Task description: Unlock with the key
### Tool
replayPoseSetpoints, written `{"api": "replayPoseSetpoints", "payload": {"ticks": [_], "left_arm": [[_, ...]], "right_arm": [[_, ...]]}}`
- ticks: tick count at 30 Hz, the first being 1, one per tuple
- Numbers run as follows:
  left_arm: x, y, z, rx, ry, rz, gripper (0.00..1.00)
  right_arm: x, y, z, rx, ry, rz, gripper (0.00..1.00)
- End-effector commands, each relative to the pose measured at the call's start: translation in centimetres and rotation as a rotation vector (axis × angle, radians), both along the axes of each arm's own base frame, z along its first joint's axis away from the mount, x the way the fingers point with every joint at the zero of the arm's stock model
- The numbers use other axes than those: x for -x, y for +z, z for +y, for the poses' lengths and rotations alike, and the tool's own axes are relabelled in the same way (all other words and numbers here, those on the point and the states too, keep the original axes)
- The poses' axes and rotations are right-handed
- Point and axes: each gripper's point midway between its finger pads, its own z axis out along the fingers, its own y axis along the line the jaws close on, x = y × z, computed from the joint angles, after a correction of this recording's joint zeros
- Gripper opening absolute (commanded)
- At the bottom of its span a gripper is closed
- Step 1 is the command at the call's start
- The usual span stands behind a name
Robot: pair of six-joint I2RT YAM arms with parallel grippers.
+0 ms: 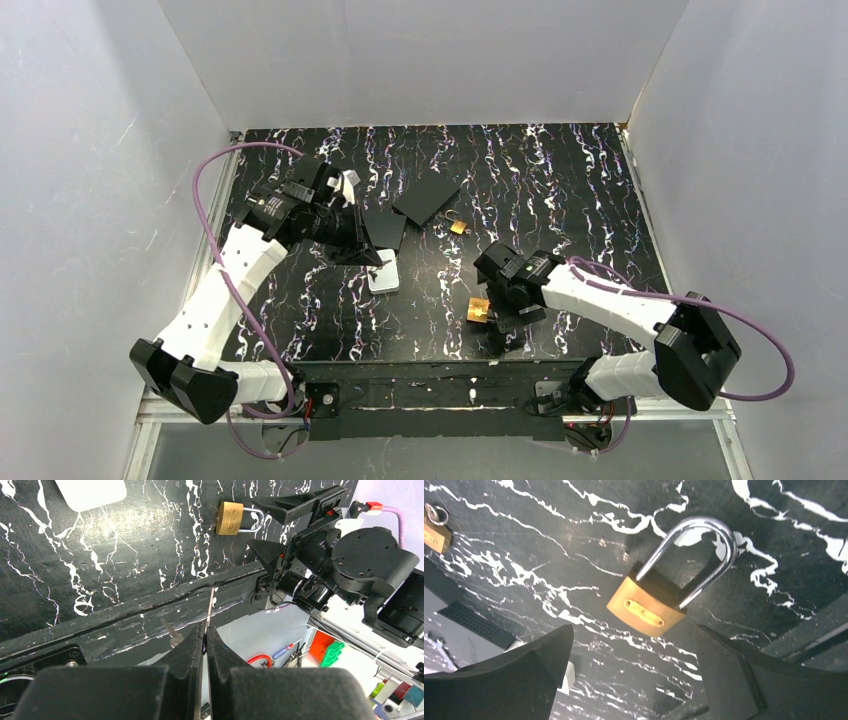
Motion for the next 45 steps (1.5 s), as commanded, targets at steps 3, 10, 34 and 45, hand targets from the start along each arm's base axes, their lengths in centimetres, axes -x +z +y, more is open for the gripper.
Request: {"api": "replayPoseSetpoints", "payload": {"ticks": [3, 10, 34, 45], "left_arm": [[1.2, 0.0, 0.5, 0.010, -0.043, 0.024, 0.00], [1.5, -0.4, 0.7, 0.005, -0.043, 0.031, 0.00], [1.7, 0.3, 1.6, -0.008, -0.005, 0.032, 0.00], [1.7, 1.1, 2.1, 0.007, 0.044, 0.007, 0.00]], "right_arm": [[-2.6, -0.5, -1.2, 0.010, -0.320, -0.092, 0.98], [-2.4, -1.8, 0.2, -0.015, -0.351, -0.053, 0.98], [-7.0, -3.0, 0.3, 0.348, 0.205, -0.093, 0.41], [-10.5, -0.2, 3.1, 0.471, 0.682, -0.110, 0.81]]}}
